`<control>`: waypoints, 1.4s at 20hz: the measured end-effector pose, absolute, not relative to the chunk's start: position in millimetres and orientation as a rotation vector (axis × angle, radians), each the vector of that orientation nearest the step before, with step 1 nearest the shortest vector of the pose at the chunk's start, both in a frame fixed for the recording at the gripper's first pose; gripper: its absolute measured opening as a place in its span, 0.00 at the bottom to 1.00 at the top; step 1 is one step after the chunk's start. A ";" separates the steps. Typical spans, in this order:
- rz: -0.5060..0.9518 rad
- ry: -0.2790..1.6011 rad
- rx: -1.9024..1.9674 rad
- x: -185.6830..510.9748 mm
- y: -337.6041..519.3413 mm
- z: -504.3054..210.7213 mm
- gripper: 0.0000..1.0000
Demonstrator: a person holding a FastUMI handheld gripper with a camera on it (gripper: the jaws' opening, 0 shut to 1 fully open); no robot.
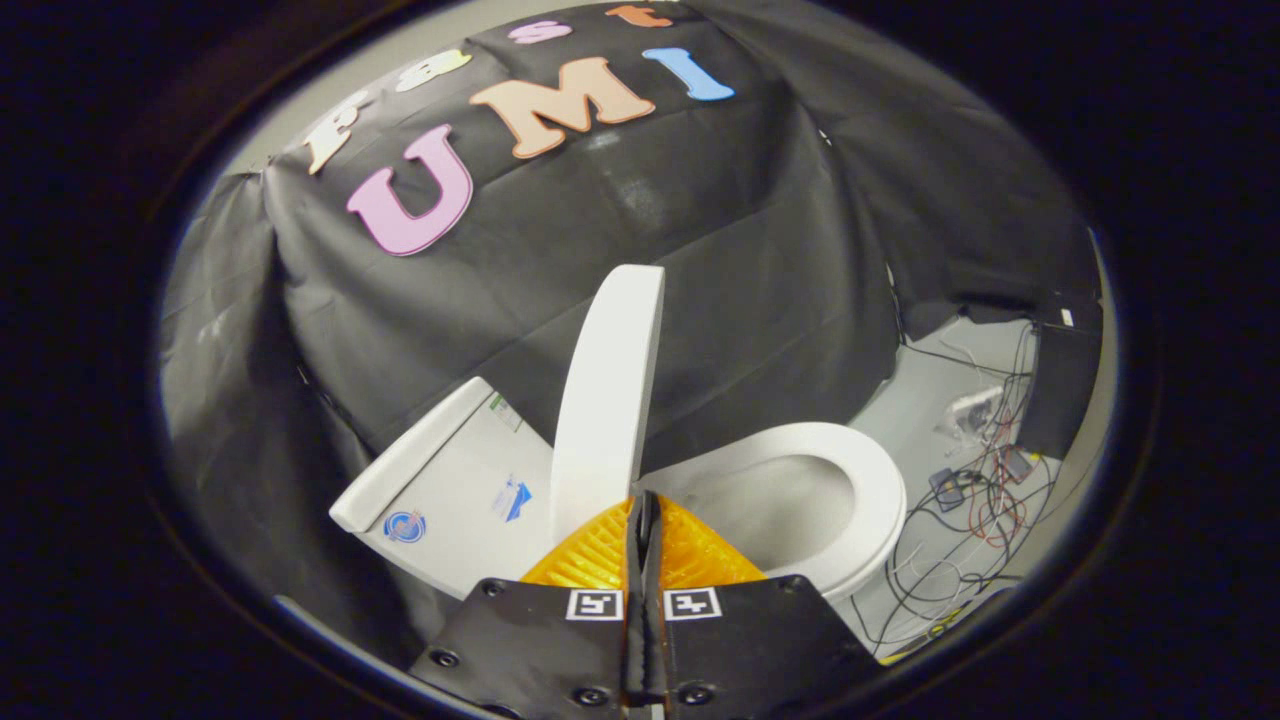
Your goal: Open the toilet lid.
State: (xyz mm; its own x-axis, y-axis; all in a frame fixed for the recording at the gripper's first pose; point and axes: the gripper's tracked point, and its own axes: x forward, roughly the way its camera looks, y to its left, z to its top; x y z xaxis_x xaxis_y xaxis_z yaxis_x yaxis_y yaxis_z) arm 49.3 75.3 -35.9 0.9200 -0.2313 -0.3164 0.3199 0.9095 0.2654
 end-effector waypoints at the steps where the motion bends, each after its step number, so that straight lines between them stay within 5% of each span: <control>1: -0.284 0.278 0.308 51.2 79.1 -33.0 0.01; 28: -0.193 0.245 0.007 120.0 205.5 -2.8 0.01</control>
State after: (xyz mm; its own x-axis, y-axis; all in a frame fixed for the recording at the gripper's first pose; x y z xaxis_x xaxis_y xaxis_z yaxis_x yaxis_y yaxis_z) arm 120.0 205.5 -2.8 0.9519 -0.1888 -0.2414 0.1905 0.9816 -0.0163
